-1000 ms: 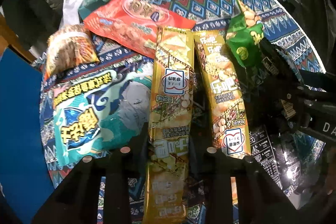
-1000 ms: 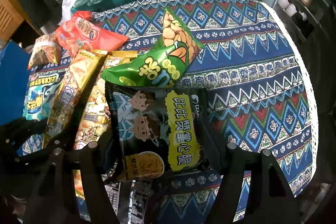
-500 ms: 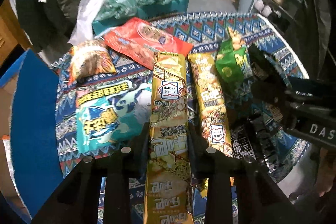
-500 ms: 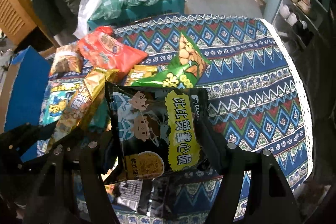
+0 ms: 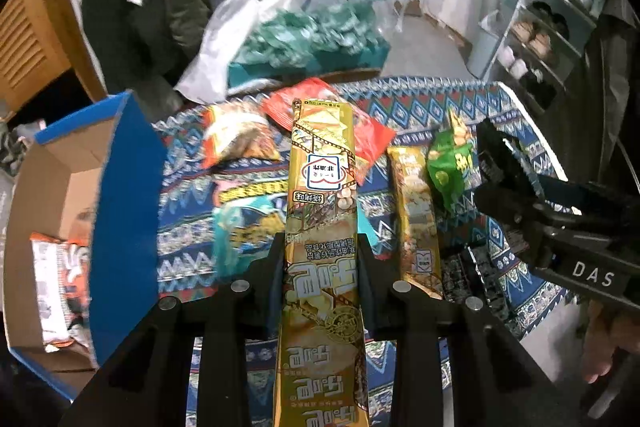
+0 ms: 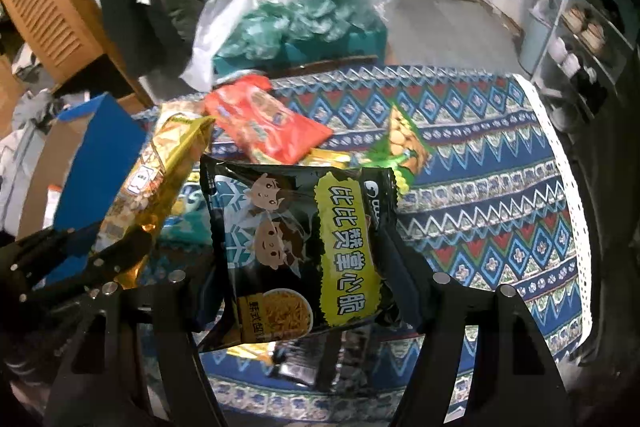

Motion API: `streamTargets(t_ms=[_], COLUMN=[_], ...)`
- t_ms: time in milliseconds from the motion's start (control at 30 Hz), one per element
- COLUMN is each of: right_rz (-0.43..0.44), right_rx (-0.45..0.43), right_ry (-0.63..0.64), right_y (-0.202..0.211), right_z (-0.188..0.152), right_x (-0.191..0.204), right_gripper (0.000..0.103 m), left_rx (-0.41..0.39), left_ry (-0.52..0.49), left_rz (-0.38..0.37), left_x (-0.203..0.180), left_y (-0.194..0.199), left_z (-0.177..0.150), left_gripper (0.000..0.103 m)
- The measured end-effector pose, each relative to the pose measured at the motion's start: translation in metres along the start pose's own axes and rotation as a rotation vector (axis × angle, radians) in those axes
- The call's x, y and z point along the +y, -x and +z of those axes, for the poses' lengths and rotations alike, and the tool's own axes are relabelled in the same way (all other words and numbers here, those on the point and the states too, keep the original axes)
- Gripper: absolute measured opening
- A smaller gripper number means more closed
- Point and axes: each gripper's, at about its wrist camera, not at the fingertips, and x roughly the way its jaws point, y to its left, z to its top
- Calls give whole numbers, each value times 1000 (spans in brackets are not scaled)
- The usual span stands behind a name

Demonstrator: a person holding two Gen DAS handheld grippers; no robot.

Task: Organize snacks
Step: 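Carry the black bag and yellow stick pack into the cardboard box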

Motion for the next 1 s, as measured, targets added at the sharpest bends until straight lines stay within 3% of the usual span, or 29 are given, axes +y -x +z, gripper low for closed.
streamTargets(t_ms=[500,1000], right_rz=[88,199], right_rx=[-42,-54], right_ry=[92,225], right_y=[19,19], right_z=[18,45], right_x=[69,173], right_gripper=[70,70], left_rx=[-117,-181], left_ry=[90,242], left_rz=[44,117], left_x=[65,154], left_y=[60,99], left_z=[-6,-21], left_gripper=[32,32])
